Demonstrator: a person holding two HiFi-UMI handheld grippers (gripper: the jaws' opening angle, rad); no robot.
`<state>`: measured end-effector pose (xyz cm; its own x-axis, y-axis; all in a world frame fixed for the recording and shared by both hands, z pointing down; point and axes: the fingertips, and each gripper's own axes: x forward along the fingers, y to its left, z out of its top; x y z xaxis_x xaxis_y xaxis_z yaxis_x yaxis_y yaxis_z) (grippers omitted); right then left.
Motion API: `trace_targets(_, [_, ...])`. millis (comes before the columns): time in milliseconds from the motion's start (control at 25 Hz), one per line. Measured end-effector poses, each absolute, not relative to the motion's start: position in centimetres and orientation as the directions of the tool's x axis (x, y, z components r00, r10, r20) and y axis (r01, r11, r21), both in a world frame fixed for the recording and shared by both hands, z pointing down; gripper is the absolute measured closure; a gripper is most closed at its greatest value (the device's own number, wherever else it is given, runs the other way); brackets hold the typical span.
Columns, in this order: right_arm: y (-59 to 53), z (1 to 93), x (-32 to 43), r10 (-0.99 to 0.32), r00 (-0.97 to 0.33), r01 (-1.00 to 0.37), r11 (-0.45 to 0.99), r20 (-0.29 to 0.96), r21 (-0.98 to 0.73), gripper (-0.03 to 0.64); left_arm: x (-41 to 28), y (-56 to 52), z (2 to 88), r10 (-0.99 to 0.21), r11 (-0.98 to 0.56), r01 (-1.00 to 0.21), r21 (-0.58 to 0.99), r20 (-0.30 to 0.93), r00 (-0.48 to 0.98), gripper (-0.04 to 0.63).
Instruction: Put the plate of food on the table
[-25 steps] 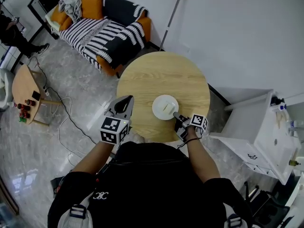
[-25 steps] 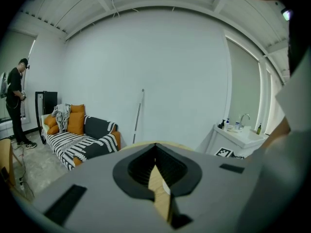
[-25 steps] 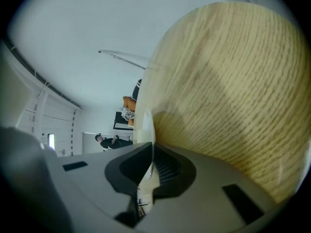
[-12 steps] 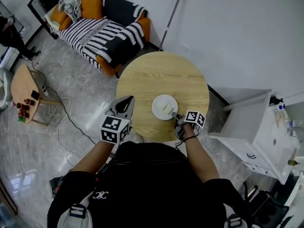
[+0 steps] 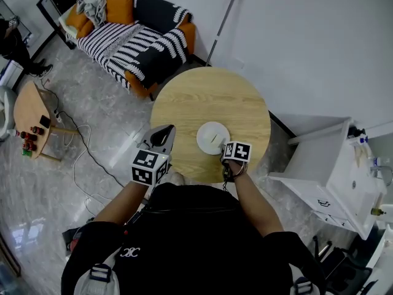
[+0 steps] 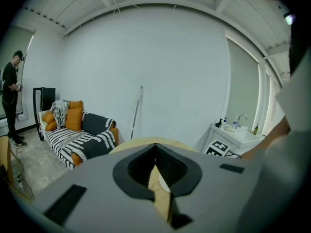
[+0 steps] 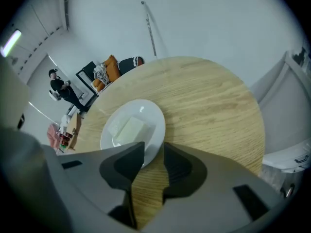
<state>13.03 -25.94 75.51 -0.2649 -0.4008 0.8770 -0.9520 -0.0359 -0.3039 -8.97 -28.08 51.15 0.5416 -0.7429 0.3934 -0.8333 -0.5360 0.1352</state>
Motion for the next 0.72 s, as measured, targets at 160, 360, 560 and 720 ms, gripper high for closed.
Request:
trace_targets(160, [-26.5,74.3,14.1,-0.464,-0.231,-0.957,-0.048,0.855,-0.285,0.499,-9.4,-28.1,51.4,-0.743,-0.531,-0.835,0.142,0.397,0.54,0.589])
trace_targets(360, [-26.9,71.8,15.3,-0.56,-0.206,-0.96,-0.045,0.803,-0.277,0.607,-9.1,-28.1,51.7,-0.734,-0.539,-0.828,0.152,0.397,0.551,0.589])
trace_targets(560, [-27.8,68.1,16.1,-0.674,-0.195,-0.948,-0.056,0.713,-0.313,0.607,-8.3,-28.6,51.7,-0.72,-0.559,-0.813,0.163,0.392,0.573,0.589])
trace_targets(720, [-28.7,64.3,16.4,-0.759,-0.192,-0.961,0.017,0.623,-0.275,0.607,-7.1,-28.8,51.5,-0.702,-0.586,-0.793,0.168,0.383,0.6,0.589])
